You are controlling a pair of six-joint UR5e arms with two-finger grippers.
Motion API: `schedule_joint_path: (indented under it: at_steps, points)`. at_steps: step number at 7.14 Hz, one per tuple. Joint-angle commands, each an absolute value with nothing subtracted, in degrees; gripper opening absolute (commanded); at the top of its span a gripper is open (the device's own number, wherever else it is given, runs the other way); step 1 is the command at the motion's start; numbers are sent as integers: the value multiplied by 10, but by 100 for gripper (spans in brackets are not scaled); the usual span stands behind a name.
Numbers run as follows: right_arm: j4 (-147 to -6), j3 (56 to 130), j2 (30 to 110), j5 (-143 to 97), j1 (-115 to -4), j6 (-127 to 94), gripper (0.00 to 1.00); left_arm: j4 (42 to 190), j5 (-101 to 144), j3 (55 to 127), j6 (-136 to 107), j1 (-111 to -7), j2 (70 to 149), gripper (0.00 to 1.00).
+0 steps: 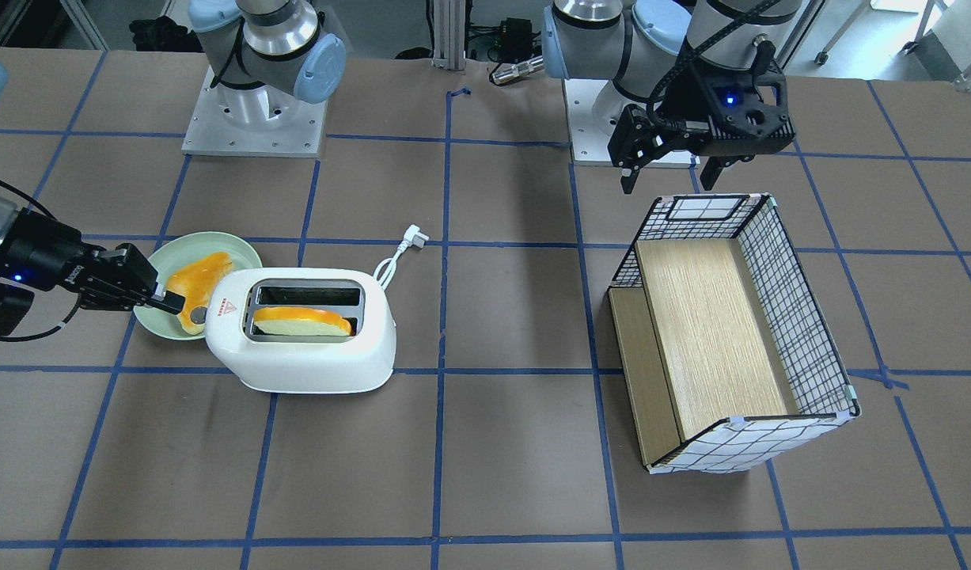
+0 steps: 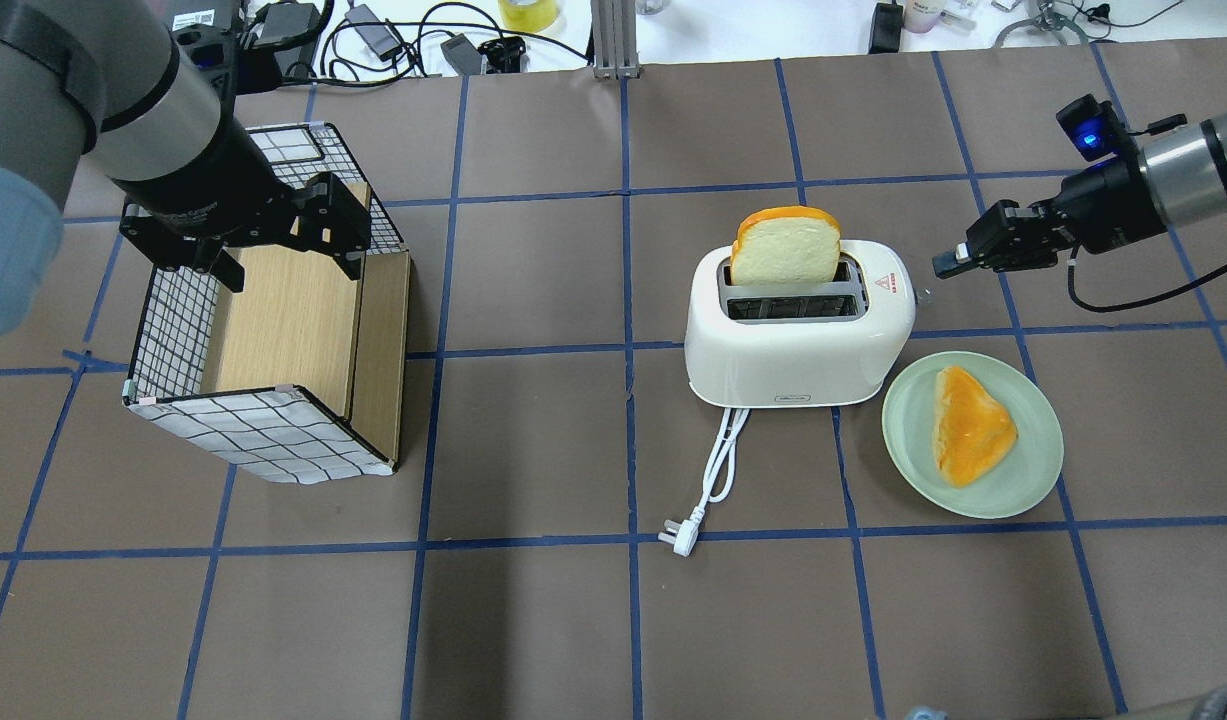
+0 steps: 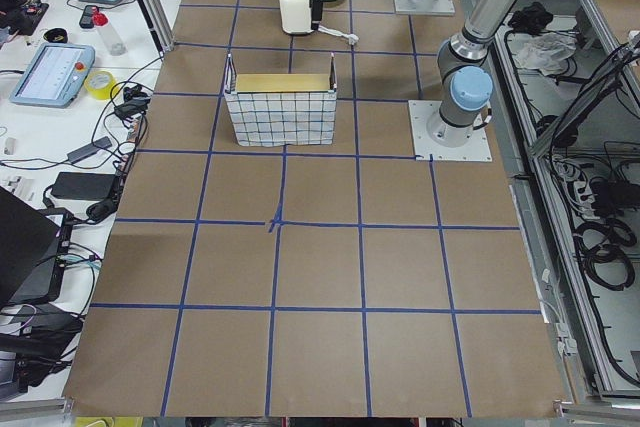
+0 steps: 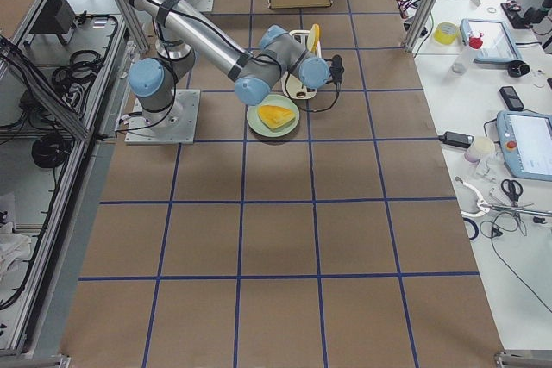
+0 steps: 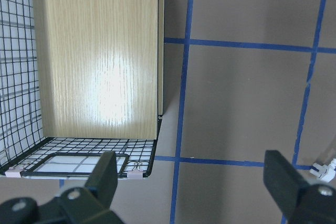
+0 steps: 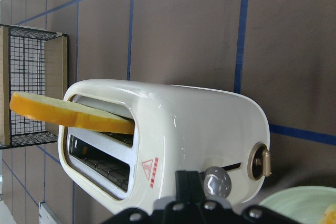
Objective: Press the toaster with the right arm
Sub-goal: 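Advance the right gripper toward the toaster's side lever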
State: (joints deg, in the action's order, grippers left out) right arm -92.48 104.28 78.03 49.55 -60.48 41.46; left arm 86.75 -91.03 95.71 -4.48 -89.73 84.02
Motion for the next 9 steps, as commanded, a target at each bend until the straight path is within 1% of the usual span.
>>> schedule_joint_path:
  at_steps: [1,9]
  points:
    - [-927,1048,766,495,-606,414,0,867,-911,957,-45,-897,840,100]
    - [-933,1054,753,504,-620,421,0,867,-911,957,-45,-897,840,100]
